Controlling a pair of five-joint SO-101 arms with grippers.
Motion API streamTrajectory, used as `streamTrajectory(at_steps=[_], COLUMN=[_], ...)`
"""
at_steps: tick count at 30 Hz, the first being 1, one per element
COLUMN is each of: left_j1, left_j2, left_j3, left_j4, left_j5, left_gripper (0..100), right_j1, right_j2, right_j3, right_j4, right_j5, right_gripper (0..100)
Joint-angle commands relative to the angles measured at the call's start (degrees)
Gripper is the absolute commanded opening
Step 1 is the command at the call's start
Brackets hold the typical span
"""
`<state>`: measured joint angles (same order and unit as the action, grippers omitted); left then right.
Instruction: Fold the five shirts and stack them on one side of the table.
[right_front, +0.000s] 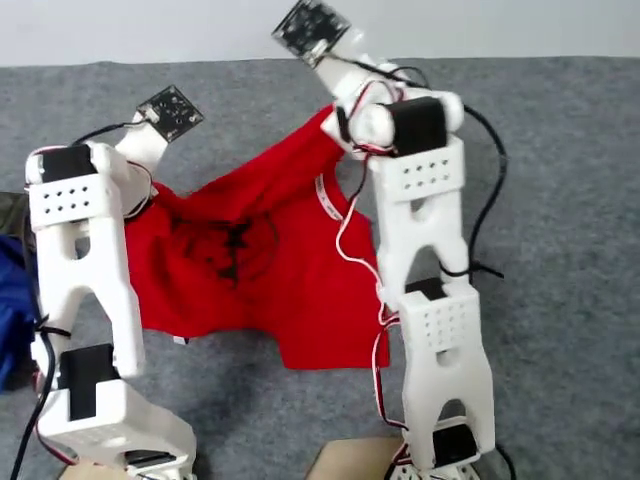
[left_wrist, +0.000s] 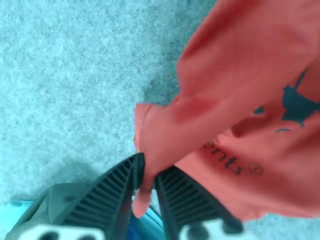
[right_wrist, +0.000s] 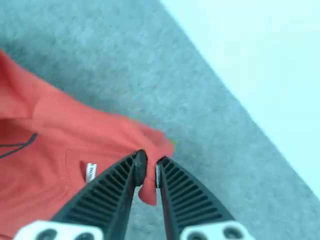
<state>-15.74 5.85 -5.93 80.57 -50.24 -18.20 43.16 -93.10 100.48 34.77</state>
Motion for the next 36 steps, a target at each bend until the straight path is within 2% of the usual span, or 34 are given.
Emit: streamTrajectory(at_steps=[1,8,13,18,26,36], left_j1=[-0.26,-0.70,-1.32,-0.97,-0.18,-0.18], left_j2=[-2.90,-2.99,-5.19,-9.32,-14.07,-20.75], left_j3=[-4.53,-5.23,-10.95,-22.81,-41.36,-54.81], left_j4=[3.69,11.52,13.45,13.36,13.27,13.63], left_j5=[-0.35,-5.36,-3.16,1.23,8.97,10.37], left_gripper=[0,0,0,0,0,0], right_j1=[1.36,1.63,1.80,3.65,6.37,6.37], right_j2=[-8.31,-25.89,-39.52,-48.66,-60.35,-74.33], right_j3=[1.67,26.73,39.30,39.65,39.65,39.65], right_j4=[2.51,2.51,2.15,1.10,-6.73,-7.96], right_j5=[0.26,0.18,0.09,0.18,0.53,1.49], right_gripper=[1.1,1.1,1.1,1.1,1.1,1.1])
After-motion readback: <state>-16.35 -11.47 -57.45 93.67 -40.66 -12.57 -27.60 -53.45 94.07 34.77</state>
